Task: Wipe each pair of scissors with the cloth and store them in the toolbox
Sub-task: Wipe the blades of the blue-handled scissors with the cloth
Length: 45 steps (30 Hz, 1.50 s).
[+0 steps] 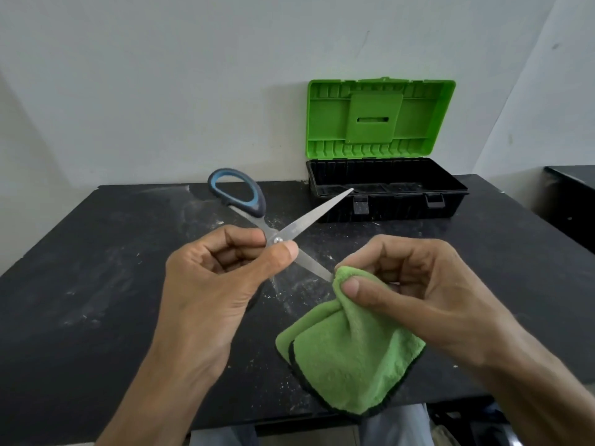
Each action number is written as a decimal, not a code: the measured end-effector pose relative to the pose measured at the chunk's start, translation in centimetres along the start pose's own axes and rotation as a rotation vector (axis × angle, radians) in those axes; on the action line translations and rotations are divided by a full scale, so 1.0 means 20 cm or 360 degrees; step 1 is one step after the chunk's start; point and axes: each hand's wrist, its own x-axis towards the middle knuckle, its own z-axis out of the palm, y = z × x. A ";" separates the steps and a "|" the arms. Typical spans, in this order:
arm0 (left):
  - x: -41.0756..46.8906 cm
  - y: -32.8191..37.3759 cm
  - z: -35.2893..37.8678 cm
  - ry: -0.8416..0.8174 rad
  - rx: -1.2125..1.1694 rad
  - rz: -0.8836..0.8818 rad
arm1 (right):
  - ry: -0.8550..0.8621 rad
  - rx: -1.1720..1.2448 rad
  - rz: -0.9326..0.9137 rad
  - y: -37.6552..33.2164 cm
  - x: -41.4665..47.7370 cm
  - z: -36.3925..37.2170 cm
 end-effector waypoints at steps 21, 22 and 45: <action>0.00 0.01 0.01 0.0074 -0.0073 0.0071 | 0.0032 0.0029 -0.0051 -0.03 0.01 -0.06; 0.00 0.01 0.01 0.0075 -0.0054 0.0084 | 0.0022 0.0011 -0.0041 -0.02 0.02 -0.06; 0.05 0.06 -0.08 0.0203 -0.0217 -0.0042 | 0.0115 -0.0148 -0.0126 -0.04 -0.02 -0.11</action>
